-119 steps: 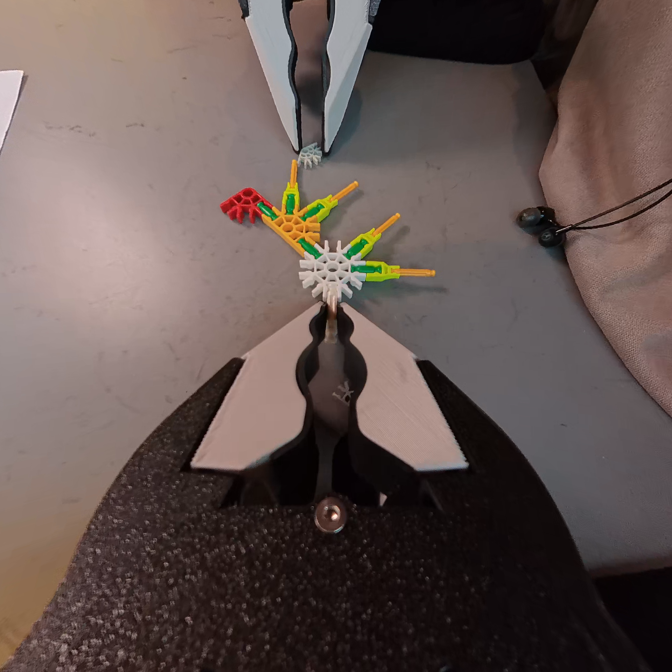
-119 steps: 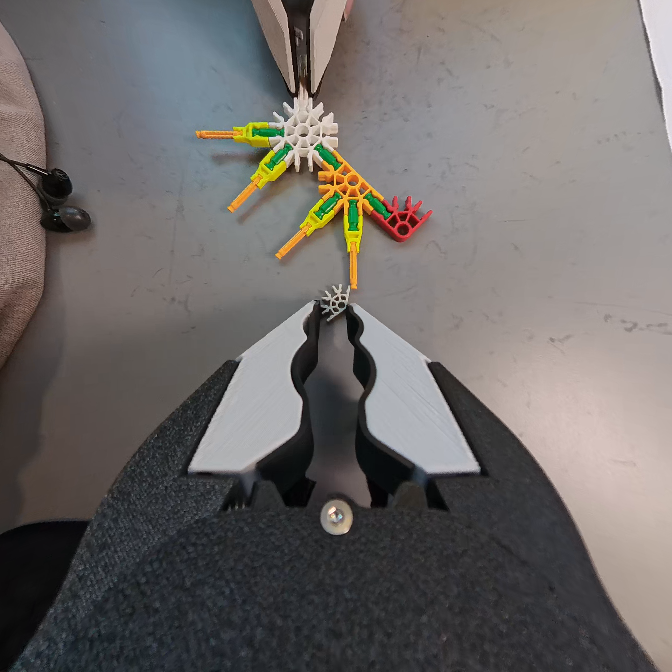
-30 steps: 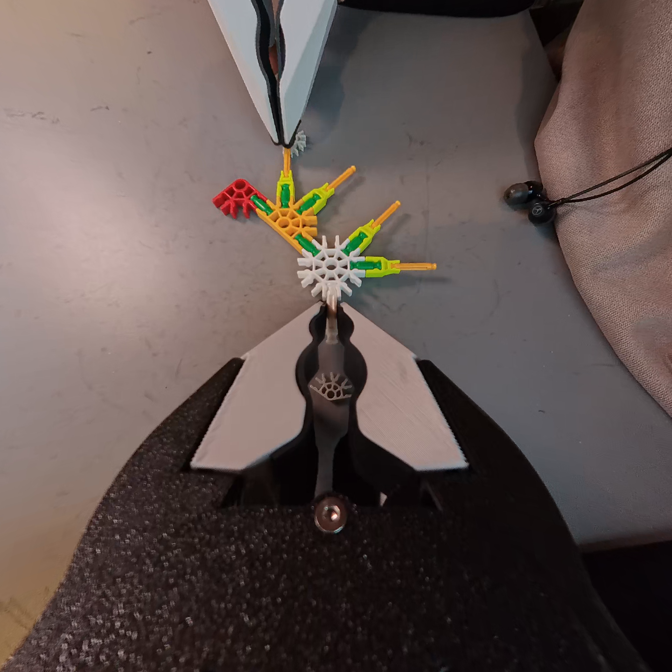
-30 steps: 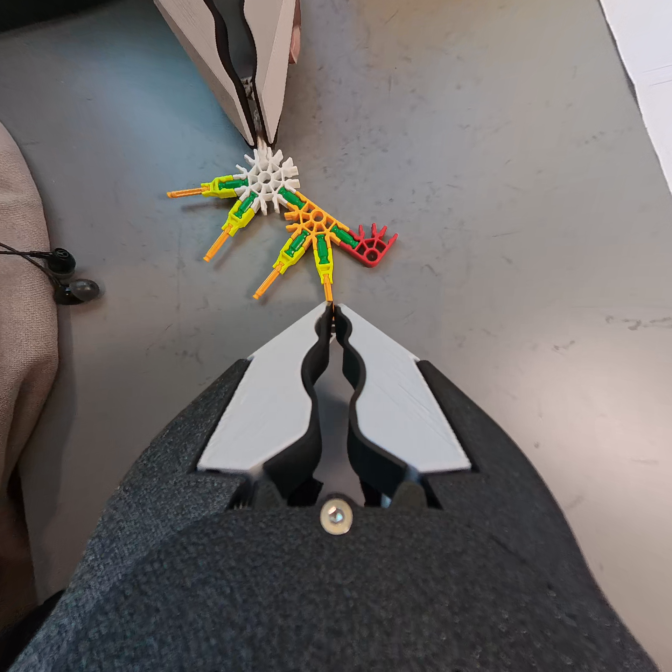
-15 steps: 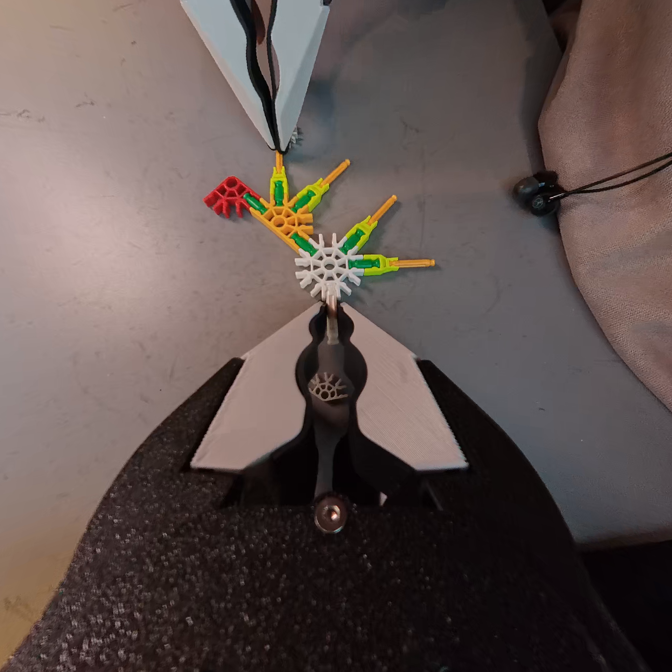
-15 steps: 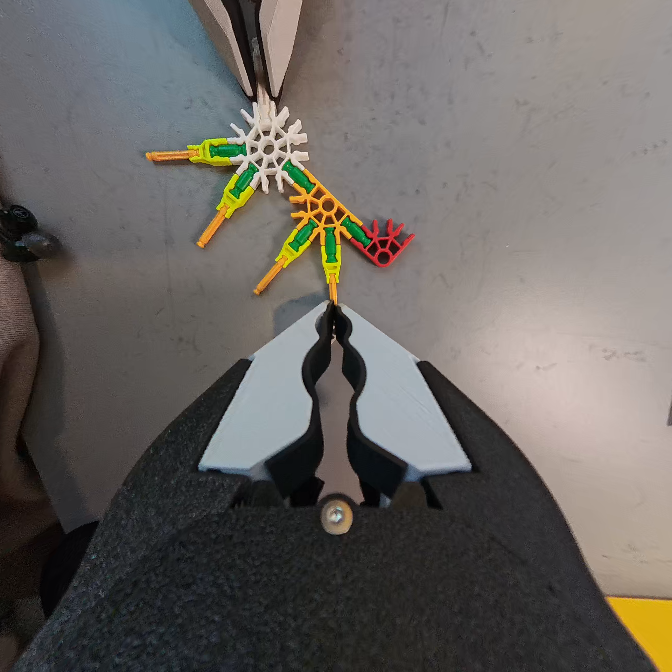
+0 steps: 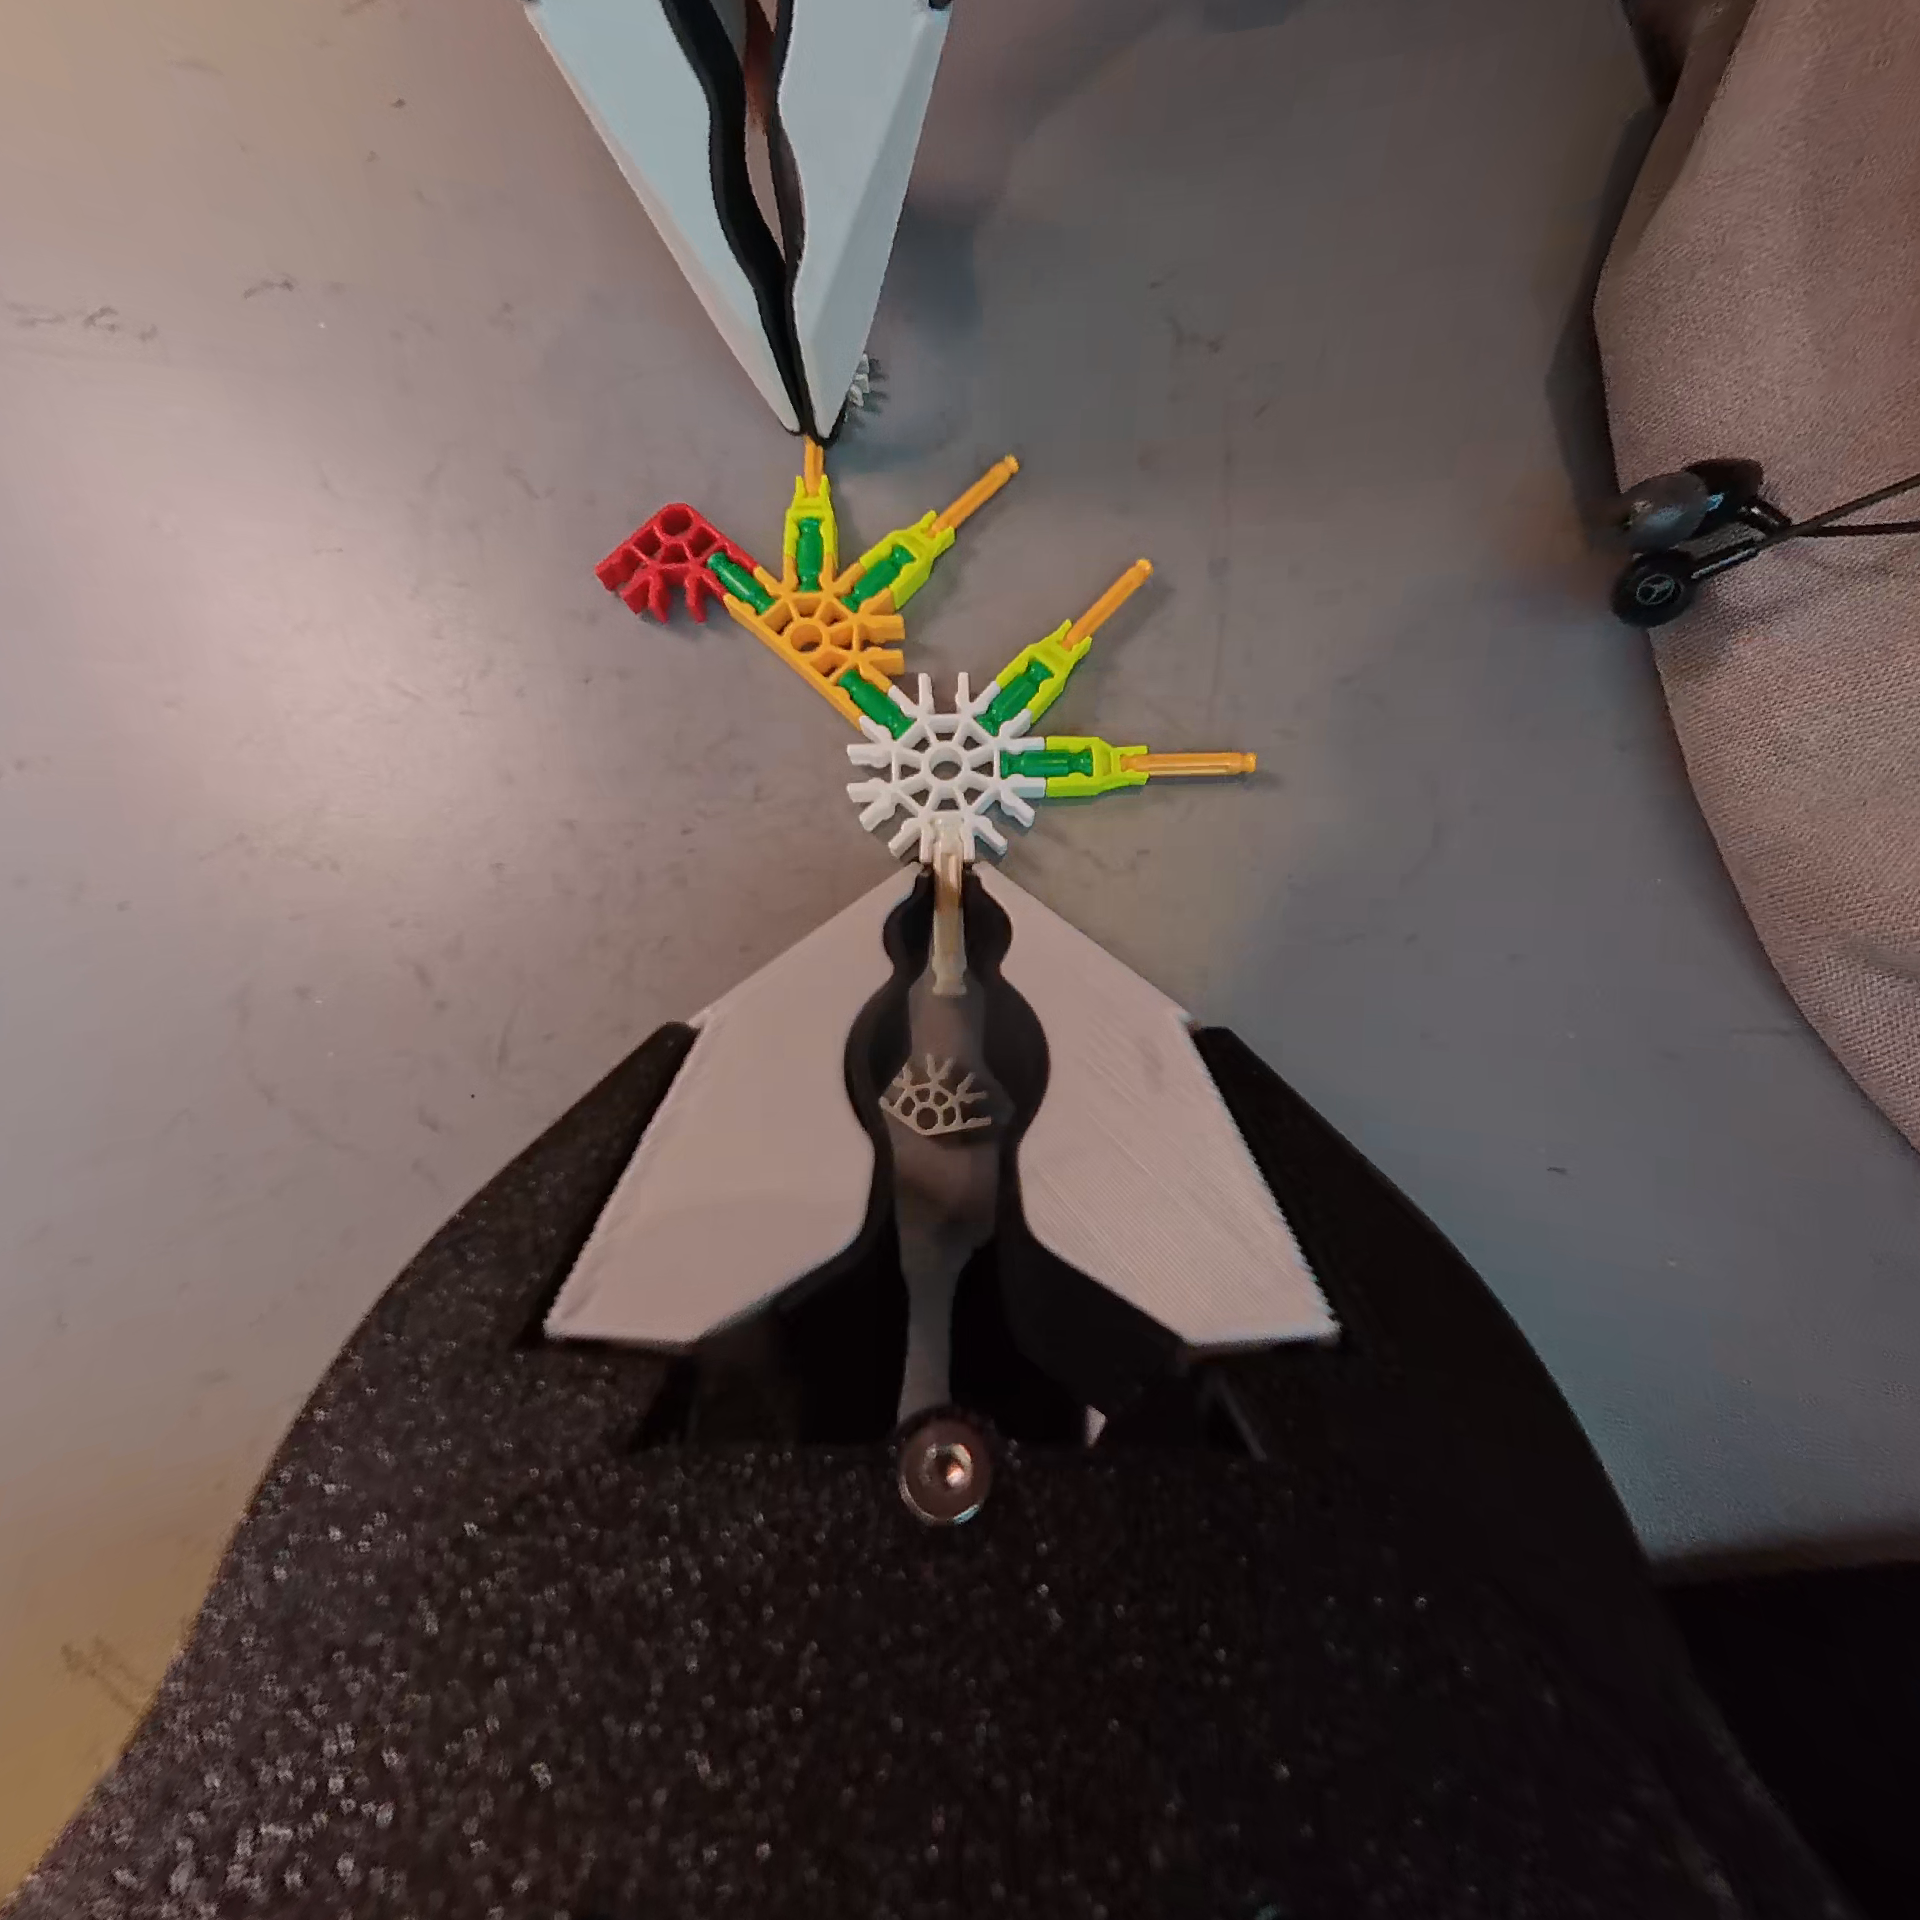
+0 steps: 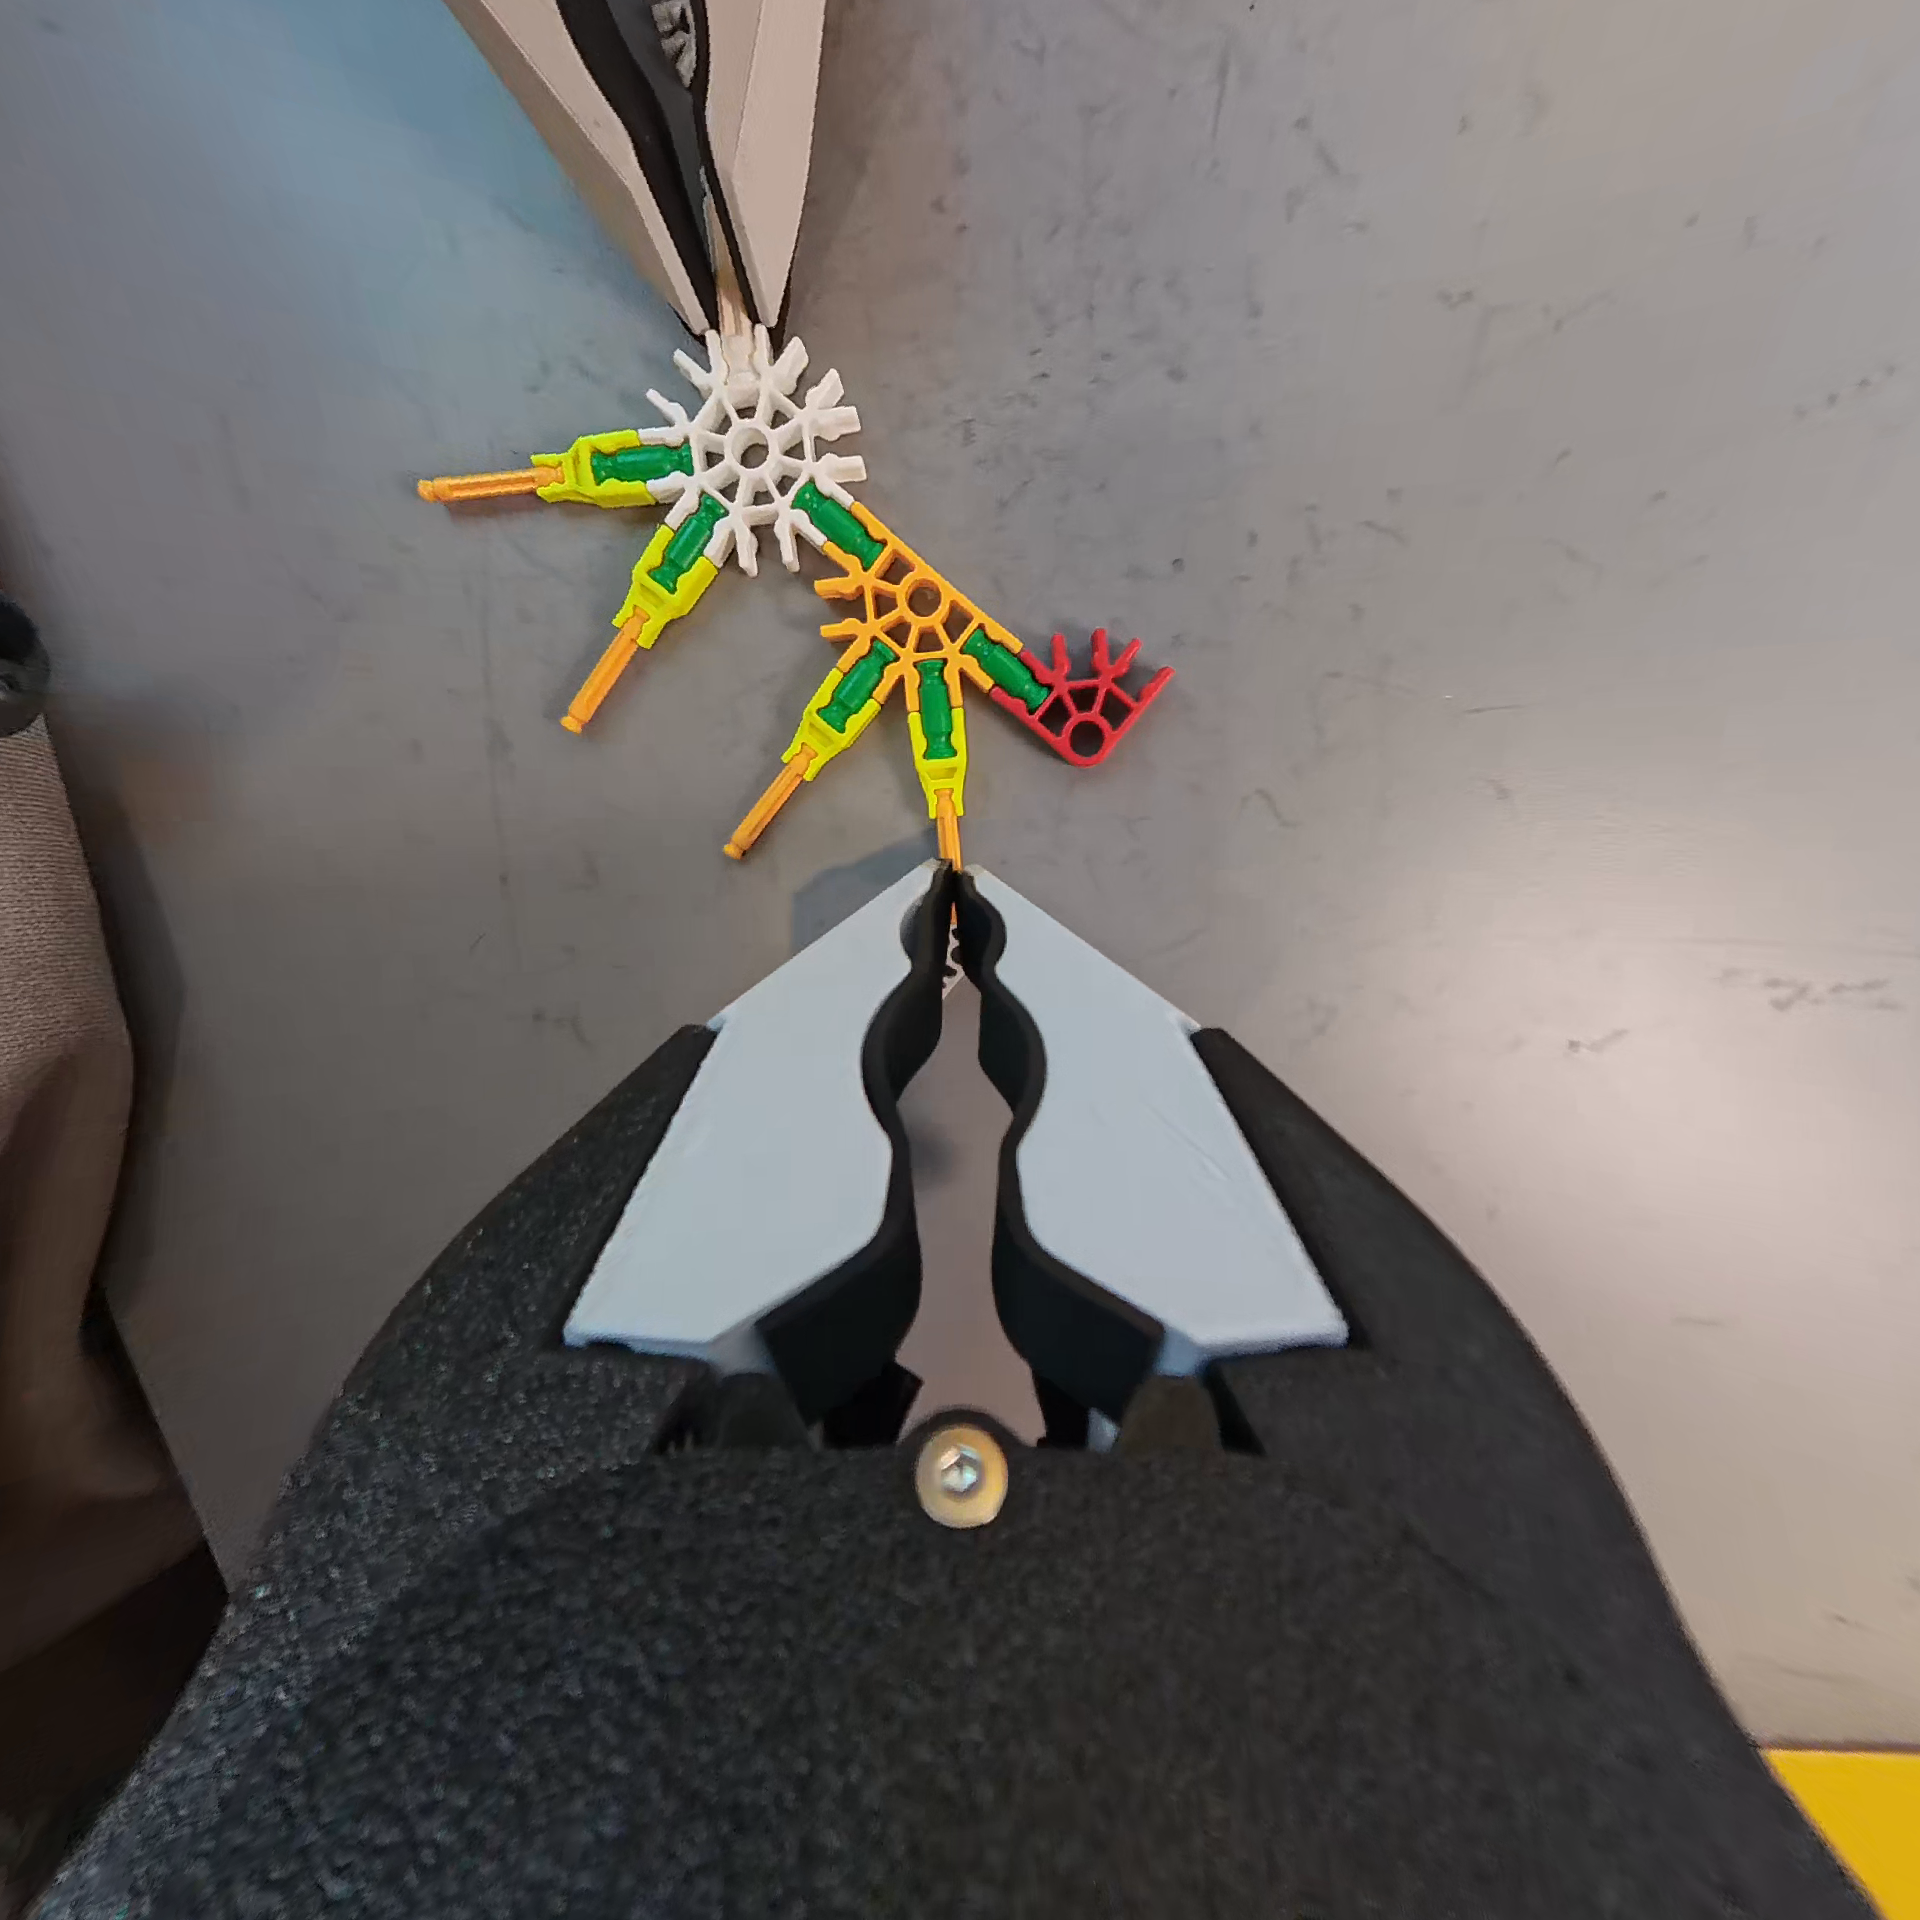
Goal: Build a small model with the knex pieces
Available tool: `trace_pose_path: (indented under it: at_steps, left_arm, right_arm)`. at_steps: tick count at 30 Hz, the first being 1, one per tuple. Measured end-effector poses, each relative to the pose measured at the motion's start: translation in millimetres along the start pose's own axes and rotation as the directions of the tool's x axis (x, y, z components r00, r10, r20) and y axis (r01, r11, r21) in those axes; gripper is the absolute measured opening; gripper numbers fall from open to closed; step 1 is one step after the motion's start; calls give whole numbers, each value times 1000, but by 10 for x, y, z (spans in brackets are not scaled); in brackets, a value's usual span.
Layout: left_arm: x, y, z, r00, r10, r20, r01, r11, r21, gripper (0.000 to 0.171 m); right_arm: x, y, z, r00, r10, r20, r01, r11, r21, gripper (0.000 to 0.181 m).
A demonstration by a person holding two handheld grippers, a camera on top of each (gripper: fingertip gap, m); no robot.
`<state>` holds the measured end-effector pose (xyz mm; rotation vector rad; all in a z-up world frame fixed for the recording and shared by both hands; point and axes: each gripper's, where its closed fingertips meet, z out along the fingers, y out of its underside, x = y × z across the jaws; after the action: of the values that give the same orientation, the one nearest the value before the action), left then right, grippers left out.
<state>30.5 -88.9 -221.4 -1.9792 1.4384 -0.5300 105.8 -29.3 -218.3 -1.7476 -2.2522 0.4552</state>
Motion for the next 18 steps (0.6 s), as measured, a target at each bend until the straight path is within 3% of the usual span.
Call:
trace_pose_path:
  at_steps: [4, 8, 10, 14, 18]
  left_arm:
    - [-14, -7, 2, 1000, -5, 8, 5, 1000, 14, 5]
    - [-107, -9, -2, 998, -27, 49, 26, 999, 29, 8]
    - [-161, -7, -6, 997, -38, 72, 35, 999, 37, 10]
    - [-292, -12, -16, 988, -60, 140, 53, 997, 49, 10]
    - [-412, -17, -53, 977, -85, 196, 73, 995, 68, 10]
  right_arm:
    - [134, -66, -123, 999, 0, -44, 4, 995, 100, 11]
    - [183, -118, -242, 996, -77, -36, 83, 976, 200, 34]
    - [180, -84, -214, 994, -109, -25, 112, 969, 220, 37]
    - [136, 29, -61, 997, -77, 24, 71, 979, 193, 33]
    - [128, 3, -29, 999, -38, 28, 32, 978, 206, 11]
